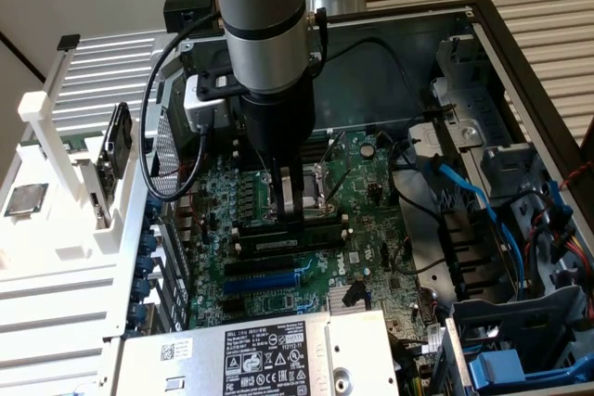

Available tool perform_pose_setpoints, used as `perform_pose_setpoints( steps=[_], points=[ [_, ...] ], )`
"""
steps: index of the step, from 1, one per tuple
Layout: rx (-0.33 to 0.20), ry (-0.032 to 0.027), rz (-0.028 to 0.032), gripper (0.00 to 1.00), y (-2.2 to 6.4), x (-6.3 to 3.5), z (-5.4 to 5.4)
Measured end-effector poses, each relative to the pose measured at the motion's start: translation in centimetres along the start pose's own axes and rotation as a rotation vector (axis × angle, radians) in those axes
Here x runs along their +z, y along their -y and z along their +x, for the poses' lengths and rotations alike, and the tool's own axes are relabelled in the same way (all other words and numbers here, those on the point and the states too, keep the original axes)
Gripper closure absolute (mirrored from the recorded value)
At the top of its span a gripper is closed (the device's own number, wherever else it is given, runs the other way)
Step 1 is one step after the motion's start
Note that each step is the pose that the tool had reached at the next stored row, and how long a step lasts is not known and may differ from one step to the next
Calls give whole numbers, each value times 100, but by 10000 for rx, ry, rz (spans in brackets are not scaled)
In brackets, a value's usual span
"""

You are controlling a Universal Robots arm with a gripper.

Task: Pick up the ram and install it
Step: 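Press down the ram until it locks into place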

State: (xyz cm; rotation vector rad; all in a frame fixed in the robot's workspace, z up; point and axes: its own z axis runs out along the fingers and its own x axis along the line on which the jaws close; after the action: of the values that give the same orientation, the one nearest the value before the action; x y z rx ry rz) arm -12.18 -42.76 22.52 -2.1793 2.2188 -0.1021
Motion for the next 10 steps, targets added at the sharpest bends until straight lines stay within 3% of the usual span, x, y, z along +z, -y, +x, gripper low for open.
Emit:
perform_pose_setpoints(
  steps=[4, 10],
  points=[
    [3, 24, 11, 89, 1, -28, -2],
    [1, 3, 0, 89, 9, -157, 4]
  ],
)
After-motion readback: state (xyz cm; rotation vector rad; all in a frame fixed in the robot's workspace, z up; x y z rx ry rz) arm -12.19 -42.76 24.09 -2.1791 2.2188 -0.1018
